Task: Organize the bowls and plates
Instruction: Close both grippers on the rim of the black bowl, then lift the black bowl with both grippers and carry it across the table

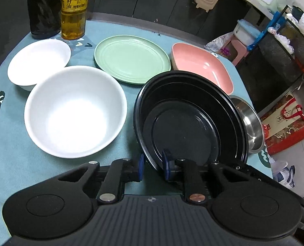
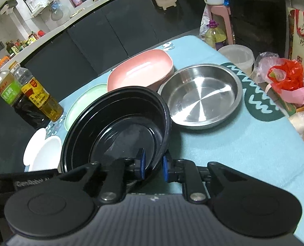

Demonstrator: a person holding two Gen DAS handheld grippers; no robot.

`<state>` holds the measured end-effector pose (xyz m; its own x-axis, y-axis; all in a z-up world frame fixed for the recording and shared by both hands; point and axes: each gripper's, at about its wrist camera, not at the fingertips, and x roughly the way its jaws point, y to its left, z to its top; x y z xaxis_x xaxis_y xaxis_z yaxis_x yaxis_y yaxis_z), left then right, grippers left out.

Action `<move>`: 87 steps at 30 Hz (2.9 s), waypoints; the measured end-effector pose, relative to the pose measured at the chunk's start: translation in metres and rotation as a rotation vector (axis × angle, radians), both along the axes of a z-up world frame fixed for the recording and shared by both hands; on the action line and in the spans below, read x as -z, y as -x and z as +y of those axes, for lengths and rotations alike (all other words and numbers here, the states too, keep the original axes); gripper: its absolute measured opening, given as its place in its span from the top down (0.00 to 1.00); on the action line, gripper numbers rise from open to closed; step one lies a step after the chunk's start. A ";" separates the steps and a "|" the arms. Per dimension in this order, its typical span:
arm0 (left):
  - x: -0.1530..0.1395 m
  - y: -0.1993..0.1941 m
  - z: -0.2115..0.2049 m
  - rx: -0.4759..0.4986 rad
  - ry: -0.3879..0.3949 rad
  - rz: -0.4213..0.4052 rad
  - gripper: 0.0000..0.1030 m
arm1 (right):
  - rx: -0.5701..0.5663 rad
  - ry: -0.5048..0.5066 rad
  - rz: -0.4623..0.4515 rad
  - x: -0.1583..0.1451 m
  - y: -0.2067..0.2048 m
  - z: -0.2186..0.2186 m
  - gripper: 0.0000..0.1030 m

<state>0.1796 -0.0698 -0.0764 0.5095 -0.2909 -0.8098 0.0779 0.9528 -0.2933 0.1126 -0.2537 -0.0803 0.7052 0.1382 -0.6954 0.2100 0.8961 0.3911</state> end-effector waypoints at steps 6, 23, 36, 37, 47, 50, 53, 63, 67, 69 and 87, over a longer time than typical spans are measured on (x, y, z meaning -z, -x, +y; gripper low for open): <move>-0.010 0.022 0.003 0.006 -0.028 -0.031 0.83 | -0.004 -0.015 -0.003 -0.004 0.012 0.001 0.82; -0.038 0.099 0.043 0.001 -0.040 -0.077 0.83 | -0.049 0.066 -0.045 -0.036 0.078 0.042 0.81; -0.045 0.144 0.083 -0.029 -0.017 -0.107 0.83 | -0.098 0.116 -0.079 -0.048 0.116 0.079 0.79; -0.045 0.147 0.085 -0.031 -0.016 -0.108 0.83 | -0.101 0.118 -0.081 -0.049 0.118 0.081 0.79; -0.040 0.169 0.101 -0.044 -0.010 -0.100 0.82 | -0.126 0.131 -0.089 -0.049 0.135 0.098 0.79; -0.040 0.174 0.103 -0.046 -0.009 -0.101 0.82 | -0.128 0.133 -0.089 -0.048 0.140 0.101 0.79; -0.039 0.178 0.105 -0.045 -0.012 -0.103 0.82 | -0.131 0.136 -0.092 -0.047 0.145 0.104 0.78; -0.028 0.179 0.108 -0.045 -0.016 -0.074 0.82 | -0.133 0.135 -0.070 -0.040 0.151 0.110 0.78; -0.023 0.177 0.109 -0.044 -0.017 -0.061 0.82 | -0.132 0.132 -0.060 -0.038 0.150 0.110 0.78; -0.020 0.176 0.109 -0.045 -0.017 -0.054 0.81 | -0.132 0.133 -0.056 -0.036 0.151 0.111 0.78; -0.004 0.163 0.106 -0.045 -0.022 0.004 0.81 | -0.135 0.130 -0.009 -0.024 0.138 0.111 0.78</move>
